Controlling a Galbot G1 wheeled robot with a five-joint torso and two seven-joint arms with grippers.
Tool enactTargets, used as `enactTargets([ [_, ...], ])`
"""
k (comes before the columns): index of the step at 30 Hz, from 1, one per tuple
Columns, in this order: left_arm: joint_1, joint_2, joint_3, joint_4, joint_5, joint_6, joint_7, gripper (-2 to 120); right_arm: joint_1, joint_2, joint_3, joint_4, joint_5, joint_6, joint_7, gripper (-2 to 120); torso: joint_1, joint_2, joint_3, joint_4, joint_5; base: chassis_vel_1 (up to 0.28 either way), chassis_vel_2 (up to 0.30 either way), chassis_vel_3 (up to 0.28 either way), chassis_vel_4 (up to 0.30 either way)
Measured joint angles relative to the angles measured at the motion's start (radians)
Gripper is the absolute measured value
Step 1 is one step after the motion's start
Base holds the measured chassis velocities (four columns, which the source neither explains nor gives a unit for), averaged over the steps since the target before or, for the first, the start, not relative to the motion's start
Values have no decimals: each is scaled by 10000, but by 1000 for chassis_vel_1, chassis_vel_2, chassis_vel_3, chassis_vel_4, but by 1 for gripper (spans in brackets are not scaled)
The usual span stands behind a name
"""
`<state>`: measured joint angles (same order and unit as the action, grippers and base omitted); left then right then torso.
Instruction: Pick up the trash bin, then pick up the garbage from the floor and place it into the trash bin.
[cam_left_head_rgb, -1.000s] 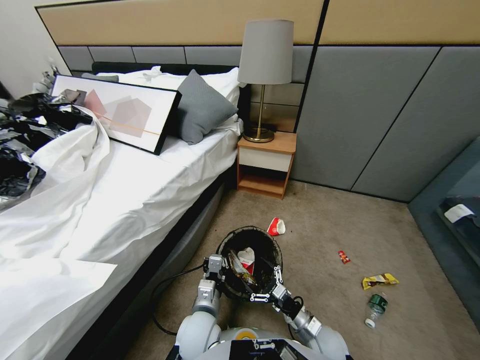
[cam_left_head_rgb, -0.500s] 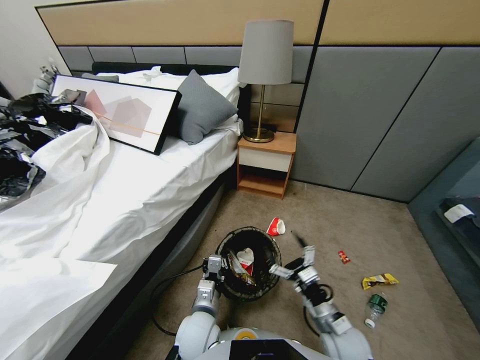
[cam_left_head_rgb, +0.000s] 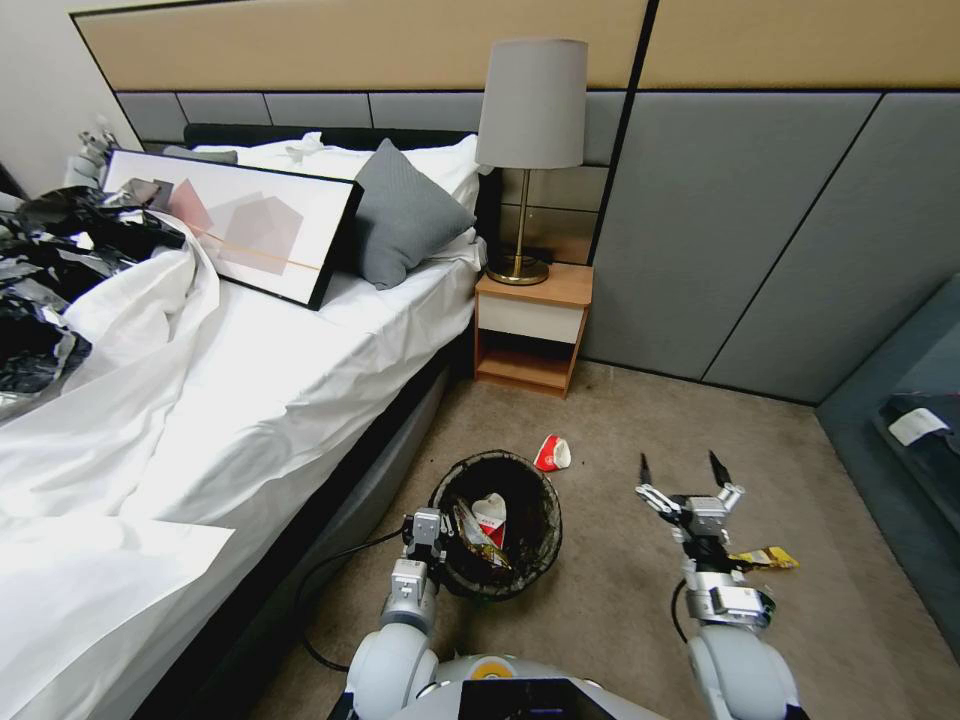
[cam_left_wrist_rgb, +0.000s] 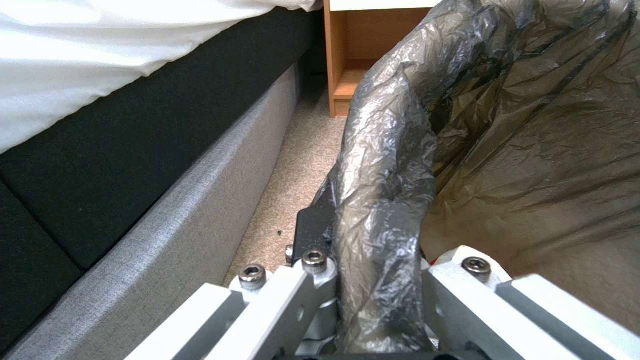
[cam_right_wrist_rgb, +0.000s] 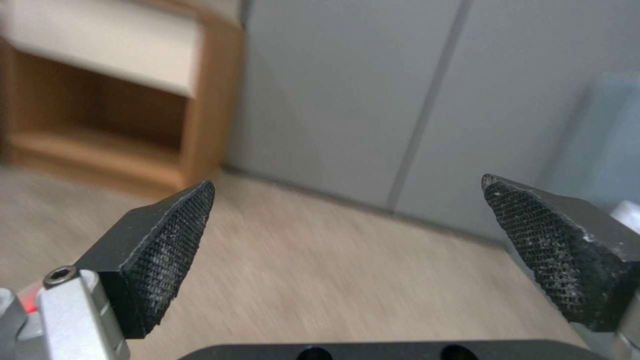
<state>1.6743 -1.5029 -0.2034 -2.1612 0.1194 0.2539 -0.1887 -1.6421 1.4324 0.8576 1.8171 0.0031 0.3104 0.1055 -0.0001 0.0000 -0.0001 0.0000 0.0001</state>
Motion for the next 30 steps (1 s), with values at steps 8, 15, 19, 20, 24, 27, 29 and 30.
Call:
enactTargets([
  [8, 52, -21, -4, -1, 52, -1, 0, 1, 354, -45, 320, -1564, 358, -128, -153, 100, 1, 0, 0, 0, 0, 0, 0, 0, 0],
  [15, 49, -13, 2, -4, 52, -13, 0, 1, 484, -87, 616, -2319, 520, -963, -176, 100, 0, 1, 0, 0, -1, 0, 0, 0, 0],
  [19, 42, 3, 3, -15, 38, -27, -1, 1, 629, -176, 874, -2765, 516, -1480, -103, 100, 0, 0, 0, 0, -1, 0, 0, 0, 0],
  [20, 42, 13, 3, -20, 23, -33, -2, 1, 720, -236, 1019, -3045, 471, -1675, -41, 100, 0, 0, 0, -1, -1, 0, 0, 0, 0],
  [24, 31, 36, 2, -33, -21, -40, -4, 1, 899, -384, 1318, -3544, 438, -2052, 81, 100, 0, 0, 0, -1, 0, 0, 0, 0, 0],
  [27, 23, 43, 3, -36, -44, -42, -5, 1, 970, -459, 1446, -3741, 425, -2282, 116, 100, 1, 0, 0, 0, -2, 0, 0, 0, 0],
  [29, 17, 48, 11, -36, -51, -46, -9, 1, 1059, -515, 1553, -3986, 345, -2468, 238, 100, 0, 0, 0, -1, 0, 0, 0, 0, 0],
  [30, 17, 51, 21, -36, -55, -51, -11, 1, 1096, -548, 1596, -4123, 250, -2582, 379, 100, 0, 0, 0, 0, 0, 0, 0, 0, 0],
])
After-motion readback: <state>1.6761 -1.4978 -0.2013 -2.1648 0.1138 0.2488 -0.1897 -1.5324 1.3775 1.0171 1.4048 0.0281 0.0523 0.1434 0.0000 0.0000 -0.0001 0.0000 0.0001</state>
